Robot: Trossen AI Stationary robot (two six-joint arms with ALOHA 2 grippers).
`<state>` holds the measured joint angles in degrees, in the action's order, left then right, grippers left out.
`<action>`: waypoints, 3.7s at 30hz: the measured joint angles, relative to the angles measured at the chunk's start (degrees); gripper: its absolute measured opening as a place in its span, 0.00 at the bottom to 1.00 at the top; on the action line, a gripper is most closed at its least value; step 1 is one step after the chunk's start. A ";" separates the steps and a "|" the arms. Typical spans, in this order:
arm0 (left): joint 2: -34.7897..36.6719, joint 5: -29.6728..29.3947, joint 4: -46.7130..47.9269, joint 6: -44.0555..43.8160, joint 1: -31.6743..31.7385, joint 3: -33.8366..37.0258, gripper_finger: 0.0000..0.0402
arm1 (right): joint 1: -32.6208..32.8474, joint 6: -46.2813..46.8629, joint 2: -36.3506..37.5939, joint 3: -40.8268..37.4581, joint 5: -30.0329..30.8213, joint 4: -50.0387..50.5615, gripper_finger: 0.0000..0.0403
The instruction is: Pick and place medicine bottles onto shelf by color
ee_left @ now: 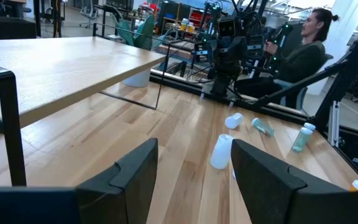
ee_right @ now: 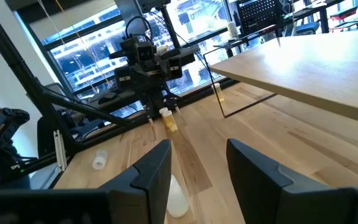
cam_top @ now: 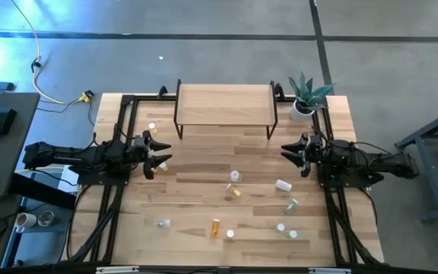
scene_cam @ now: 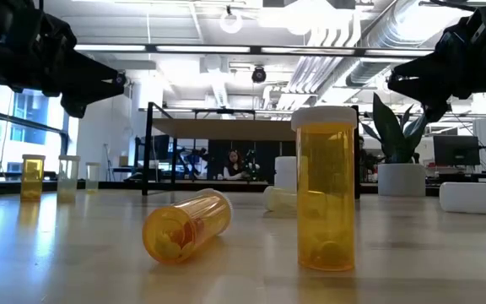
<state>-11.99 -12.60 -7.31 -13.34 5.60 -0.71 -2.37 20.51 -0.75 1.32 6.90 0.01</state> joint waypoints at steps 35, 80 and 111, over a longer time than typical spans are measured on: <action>0.00 0.00 -0.01 0.00 -0.01 0.00 0.49 | 0.00 0.02 0.00 0.00 0.00 0.00 0.36; 0.00 -3.11 -6.69 -10.64 0.01 0.00 0.49 | 0.00 23.82 0.00 -0.09 12.70 -14.68 0.36; 0.00 -6.69 -9.67 -14.33 0.01 0.00 0.49 | 0.00 4.59 -25.25 28.61 8.96 5.57 0.58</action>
<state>-11.99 -19.29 -16.98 -27.67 5.61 -0.71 -2.37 25.10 -26.00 29.93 15.86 5.59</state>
